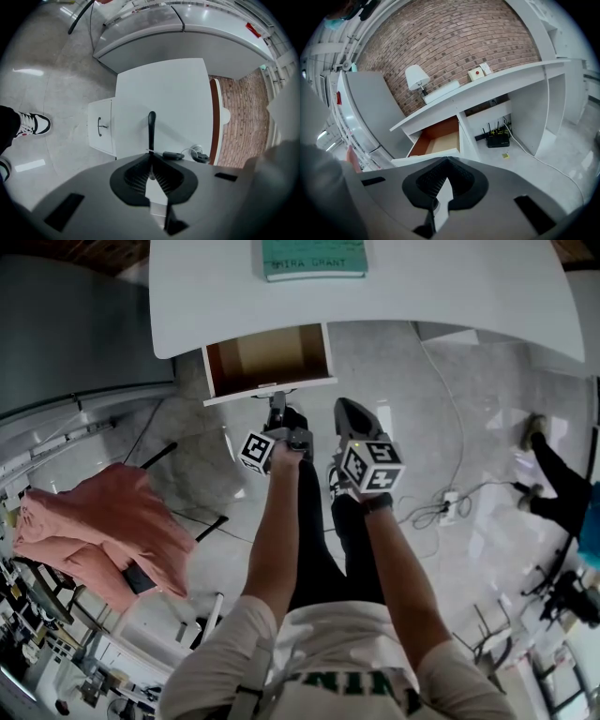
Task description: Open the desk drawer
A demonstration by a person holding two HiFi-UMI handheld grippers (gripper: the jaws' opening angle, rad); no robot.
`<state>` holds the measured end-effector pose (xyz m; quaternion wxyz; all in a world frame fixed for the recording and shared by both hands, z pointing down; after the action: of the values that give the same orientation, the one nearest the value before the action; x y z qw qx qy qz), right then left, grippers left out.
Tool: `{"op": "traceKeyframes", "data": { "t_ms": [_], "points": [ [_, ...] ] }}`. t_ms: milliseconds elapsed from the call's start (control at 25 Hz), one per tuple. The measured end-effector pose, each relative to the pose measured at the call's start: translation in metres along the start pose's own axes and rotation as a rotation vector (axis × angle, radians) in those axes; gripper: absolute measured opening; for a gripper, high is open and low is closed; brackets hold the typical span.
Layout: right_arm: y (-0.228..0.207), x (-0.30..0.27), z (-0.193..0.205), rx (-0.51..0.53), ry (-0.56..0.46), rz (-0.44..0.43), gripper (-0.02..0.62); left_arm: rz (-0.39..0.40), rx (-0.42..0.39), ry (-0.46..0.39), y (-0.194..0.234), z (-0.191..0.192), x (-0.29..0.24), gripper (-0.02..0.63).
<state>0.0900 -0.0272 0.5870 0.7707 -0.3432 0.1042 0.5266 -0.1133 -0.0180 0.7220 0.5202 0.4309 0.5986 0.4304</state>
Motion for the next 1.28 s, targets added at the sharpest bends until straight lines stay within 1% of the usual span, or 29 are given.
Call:
{"op": "traceKeyframes", "data": {
  "t_ms": [160,320,600,720,840,1000,1120,1280],
  "points": [
    [-0.001,-0.002,0.002,0.016,0.01,-0.012,-0.005,-0.025,-0.015,0.012,0.014,-0.003,0.0,0.012],
    [-0.001,-0.001,0.005,0.024,0.017,-0.016,-0.005,-0.024,-0.02,0.025,0.017,-0.005,0.001,0.012],
    [-0.006,0.0,0.013,0.022,0.032,-0.01,-0.005,-0.031,0.008,0.009,0.035,-0.005,0.002,0.011],
    [-0.009,-0.001,0.016,0.021,0.043,-0.01,-0.005,-0.012,0.006,0.008,0.038,-0.004,0.0,0.012],
    [-0.012,0.0,0.019,0.015,0.056,-0.002,-0.005,0.006,0.024,0.003,0.043,0.001,0.001,0.012],
    [-0.014,-0.006,0.019,0.03,0.057,-0.002,-0.005,0.018,0.038,-0.026,0.054,0.0,-0.001,0.012],
    [-0.016,-0.007,0.018,0.028,0.058,0.0,-0.005,0.034,0.065,-0.047,0.059,0.004,-0.002,0.012],
    [-0.016,-0.007,0.018,0.03,0.057,-0.008,-0.005,0.057,0.077,-0.057,0.069,0.004,-0.001,0.012]
  ]
}}
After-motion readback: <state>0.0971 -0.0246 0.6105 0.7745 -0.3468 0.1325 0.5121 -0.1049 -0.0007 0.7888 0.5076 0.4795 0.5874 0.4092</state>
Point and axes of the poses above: the fingertips, and each gripper's own axes: x backward along the fingers, y to its left, z out of its underside, the point moved 10 cm from there along x, backward along the fingers, and after that the axes turned 5 degrees about -y, right-handed, at the moved point
